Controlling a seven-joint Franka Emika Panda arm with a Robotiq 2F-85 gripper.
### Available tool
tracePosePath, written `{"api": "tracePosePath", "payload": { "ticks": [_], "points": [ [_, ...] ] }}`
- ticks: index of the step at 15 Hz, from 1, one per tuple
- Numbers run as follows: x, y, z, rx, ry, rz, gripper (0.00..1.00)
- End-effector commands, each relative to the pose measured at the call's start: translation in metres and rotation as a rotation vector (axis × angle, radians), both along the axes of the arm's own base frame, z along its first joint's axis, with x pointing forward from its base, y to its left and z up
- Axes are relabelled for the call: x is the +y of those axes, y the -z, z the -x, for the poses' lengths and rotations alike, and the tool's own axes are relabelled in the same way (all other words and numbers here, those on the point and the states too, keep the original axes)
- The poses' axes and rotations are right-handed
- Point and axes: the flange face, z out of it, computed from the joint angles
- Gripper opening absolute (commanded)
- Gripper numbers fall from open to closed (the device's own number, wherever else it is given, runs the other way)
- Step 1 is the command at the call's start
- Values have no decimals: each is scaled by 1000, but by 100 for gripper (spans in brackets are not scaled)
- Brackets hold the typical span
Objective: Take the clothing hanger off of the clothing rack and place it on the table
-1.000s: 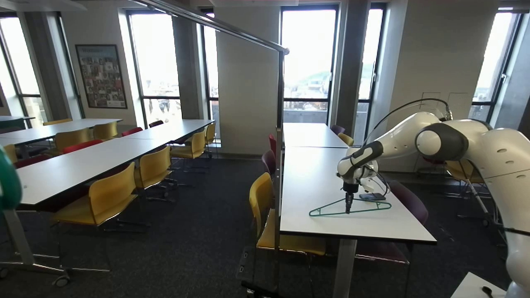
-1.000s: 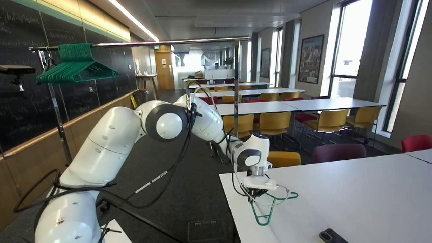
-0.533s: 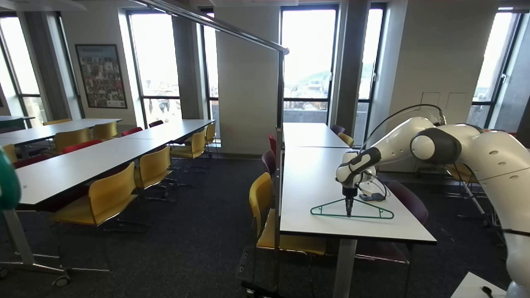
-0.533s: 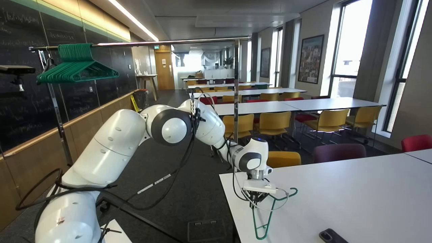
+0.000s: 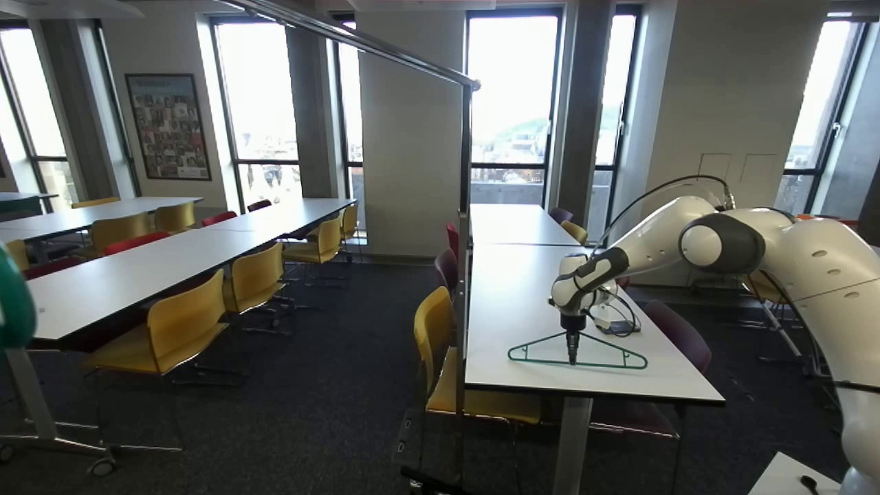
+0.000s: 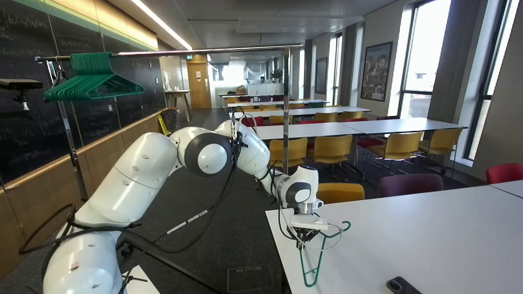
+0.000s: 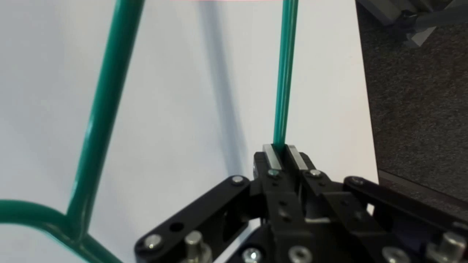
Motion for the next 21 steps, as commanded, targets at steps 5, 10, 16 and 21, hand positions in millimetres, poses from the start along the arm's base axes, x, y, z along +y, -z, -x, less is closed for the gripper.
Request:
{"api": "tracePosePath", "payload": {
  "ticks": [5, 10, 16, 21],
  "points": [
    [17, -9, 5, 87, 23, -135, 35],
    [15, -11, 7, 99, 46, -141, 60],
    [20, -44, 11, 13, 42, -93, 100],
    [47, -135, 24, -132, 24, -113, 100]
  ]
}}
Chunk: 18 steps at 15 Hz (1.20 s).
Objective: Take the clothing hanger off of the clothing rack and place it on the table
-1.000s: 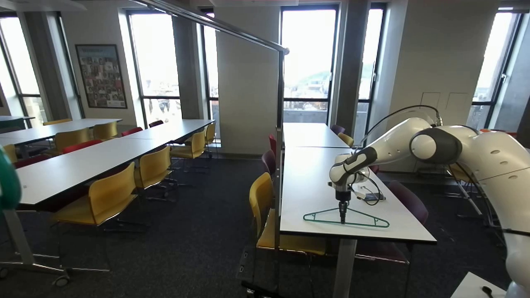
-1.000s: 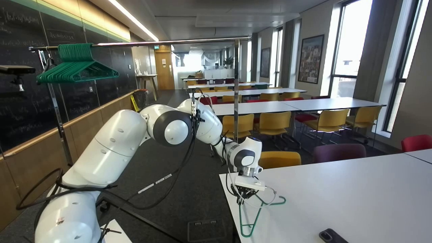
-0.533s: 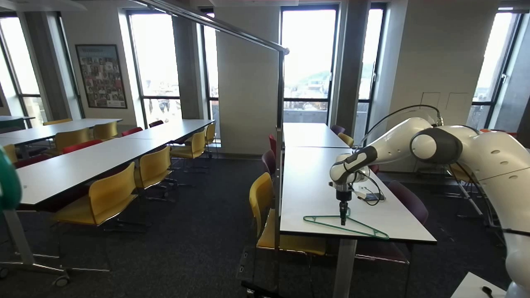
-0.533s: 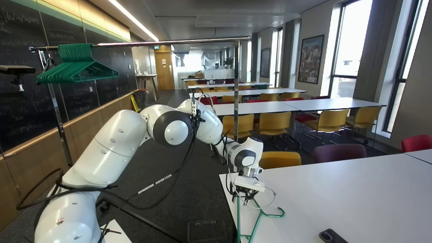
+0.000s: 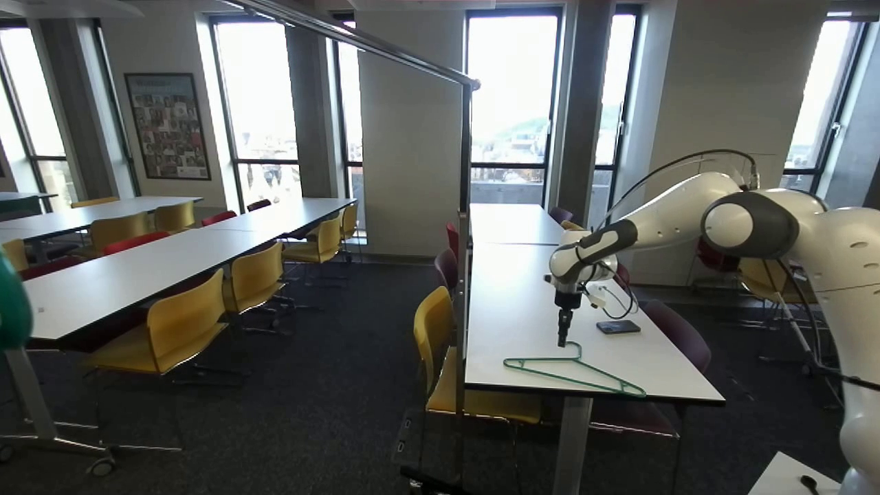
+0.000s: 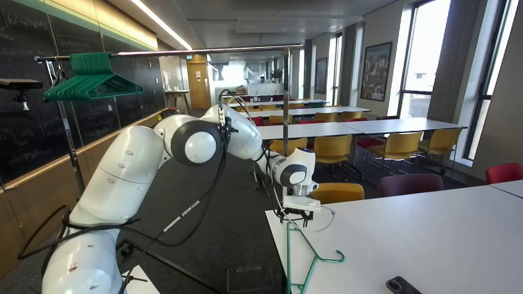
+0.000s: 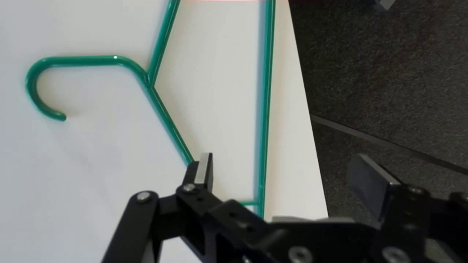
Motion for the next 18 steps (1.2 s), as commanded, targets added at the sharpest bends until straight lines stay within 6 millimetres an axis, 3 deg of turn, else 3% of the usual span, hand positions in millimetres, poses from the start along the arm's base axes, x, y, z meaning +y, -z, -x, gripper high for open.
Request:
{"api": "tracePosePath", "payload": {
  "ticks": [1, 7, 10, 11, 12, 14, 18],
  "points": [
    [25, -75, 32, -90, -2, -20, 100],
    [73, -175, 83, -130, 311, 102, 100],
    [93, -208, 102, -147, 467, 174, 100],
    [103, -216, 107, -127, 514, 167, 100],
    [96, -201, 85, -137, 438, 144, 100],
    [106, -215, 96, -129, 486, 147, 100],
    [105, -212, 99, -121, 499, 149, 100]
  ]
}}
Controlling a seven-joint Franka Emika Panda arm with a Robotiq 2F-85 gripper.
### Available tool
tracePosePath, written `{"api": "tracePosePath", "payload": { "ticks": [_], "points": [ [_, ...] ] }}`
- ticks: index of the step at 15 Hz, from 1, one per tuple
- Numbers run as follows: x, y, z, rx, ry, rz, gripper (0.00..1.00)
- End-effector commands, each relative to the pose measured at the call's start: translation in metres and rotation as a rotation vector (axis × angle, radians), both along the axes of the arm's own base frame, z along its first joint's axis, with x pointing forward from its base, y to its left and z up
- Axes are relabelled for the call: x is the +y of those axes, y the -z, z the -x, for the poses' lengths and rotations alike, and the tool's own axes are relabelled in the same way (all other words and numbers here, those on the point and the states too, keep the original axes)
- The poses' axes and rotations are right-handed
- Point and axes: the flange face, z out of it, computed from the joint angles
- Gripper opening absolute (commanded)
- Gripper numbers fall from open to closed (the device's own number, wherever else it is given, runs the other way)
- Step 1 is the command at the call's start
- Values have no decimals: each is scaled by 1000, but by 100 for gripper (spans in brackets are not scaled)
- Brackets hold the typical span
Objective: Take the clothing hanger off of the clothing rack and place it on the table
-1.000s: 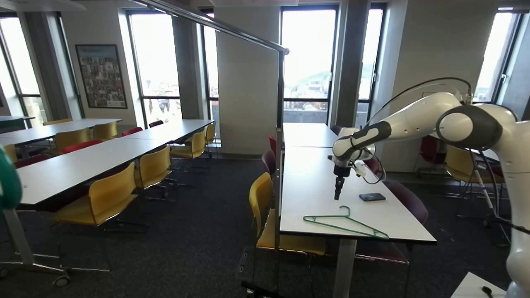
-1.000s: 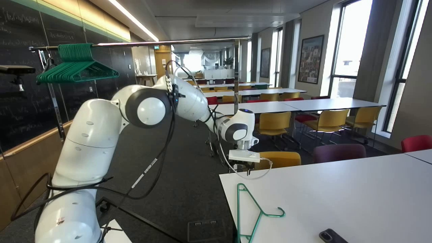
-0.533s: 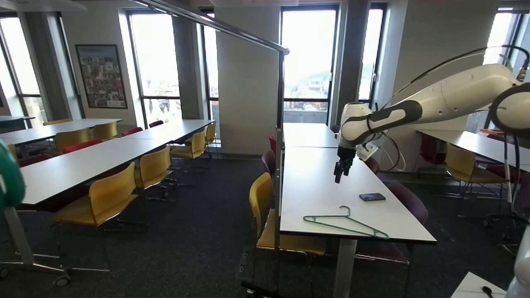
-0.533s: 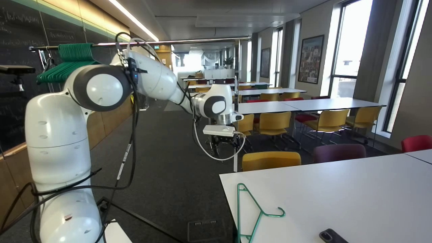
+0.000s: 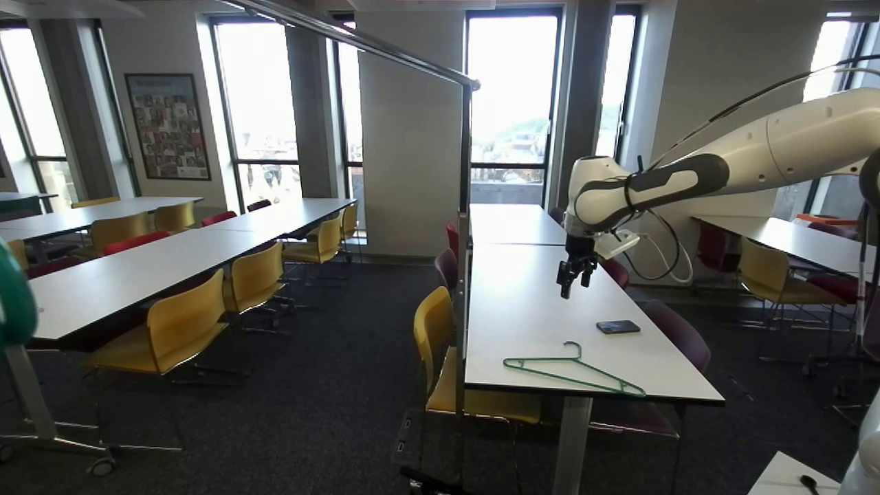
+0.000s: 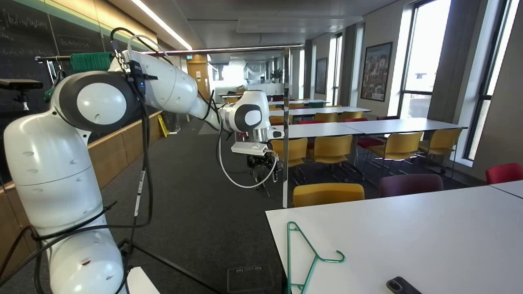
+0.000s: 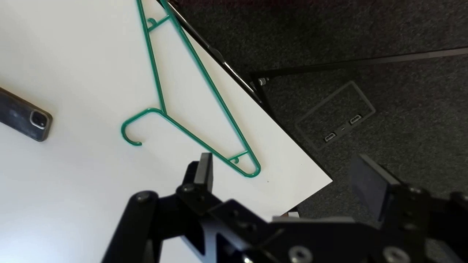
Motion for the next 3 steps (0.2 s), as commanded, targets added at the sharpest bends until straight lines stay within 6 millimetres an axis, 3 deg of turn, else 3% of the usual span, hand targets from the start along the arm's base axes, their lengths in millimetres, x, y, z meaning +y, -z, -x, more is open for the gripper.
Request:
{"api": "tracePosePath", "payload": {
  "ticks": [1, 3],
  "points": [
    [-1, 0, 0, 3, 1, 0, 100],
    [-1, 1, 0, 3, 2, 0, 100]
  ]
}}
